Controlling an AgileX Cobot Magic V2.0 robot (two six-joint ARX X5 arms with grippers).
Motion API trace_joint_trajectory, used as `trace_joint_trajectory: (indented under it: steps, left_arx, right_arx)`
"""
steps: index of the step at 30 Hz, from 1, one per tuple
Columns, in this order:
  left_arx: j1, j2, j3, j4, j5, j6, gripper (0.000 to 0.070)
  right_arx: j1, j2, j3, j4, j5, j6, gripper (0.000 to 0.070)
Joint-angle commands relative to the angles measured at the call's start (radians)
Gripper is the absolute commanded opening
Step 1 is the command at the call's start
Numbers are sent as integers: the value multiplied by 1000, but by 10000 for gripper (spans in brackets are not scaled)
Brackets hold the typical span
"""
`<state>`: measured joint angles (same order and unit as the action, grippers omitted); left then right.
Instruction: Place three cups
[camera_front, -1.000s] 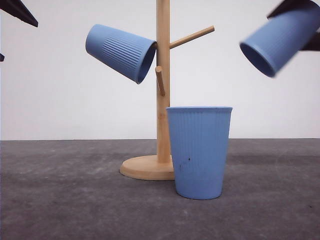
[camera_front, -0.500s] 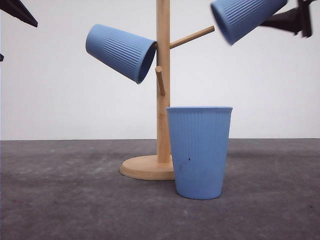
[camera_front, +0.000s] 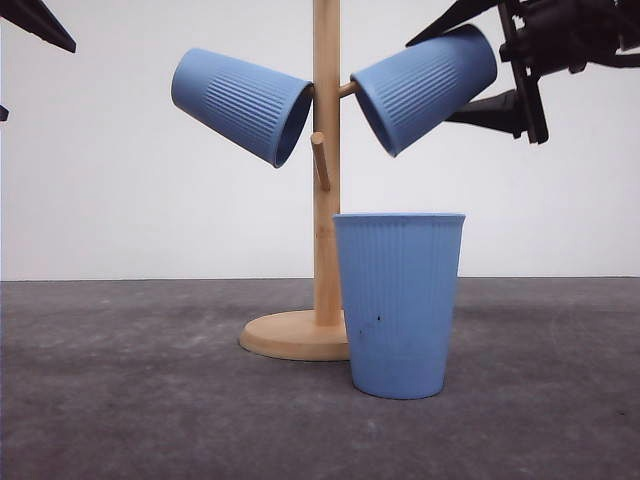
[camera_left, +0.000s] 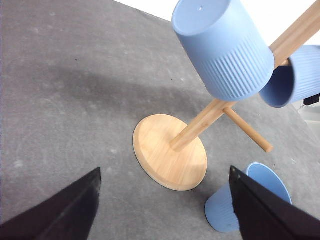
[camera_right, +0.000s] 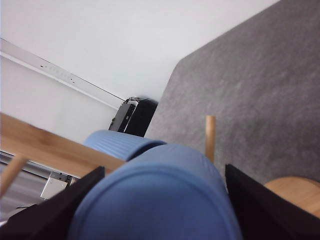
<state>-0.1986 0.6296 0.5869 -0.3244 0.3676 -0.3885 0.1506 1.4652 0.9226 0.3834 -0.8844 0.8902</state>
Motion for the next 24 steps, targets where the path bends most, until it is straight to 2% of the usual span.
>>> trace_joint_trajectory:
  steps: [1, 4, 6, 11, 15, 24]
  left_arx:
    - [-1, 4, 7, 11, -2, 3, 474]
    - [-1, 4, 7, 10, -2, 3, 474]
    - [-1, 4, 7, 10, -2, 3, 474]
    - [-1, 4, 7, 10, -2, 3, 474]
    - [-1, 4, 7, 9, -2, 3, 474]
    - [-1, 4, 7, 9, -3, 3, 474]
  right_arx:
    - [9, 24, 8, 13, 2, -6, 473]
    - [12, 32, 8, 7, 1, -13, 559]
    - [12, 31, 8, 9, -1, -14, 587]
    - [2, 28, 8, 5, -47, -16, 616]
    - [-12, 5, 6, -9, -51, -37, 620]
    - [-77, -106, -24, -149, -58, -142, 620]
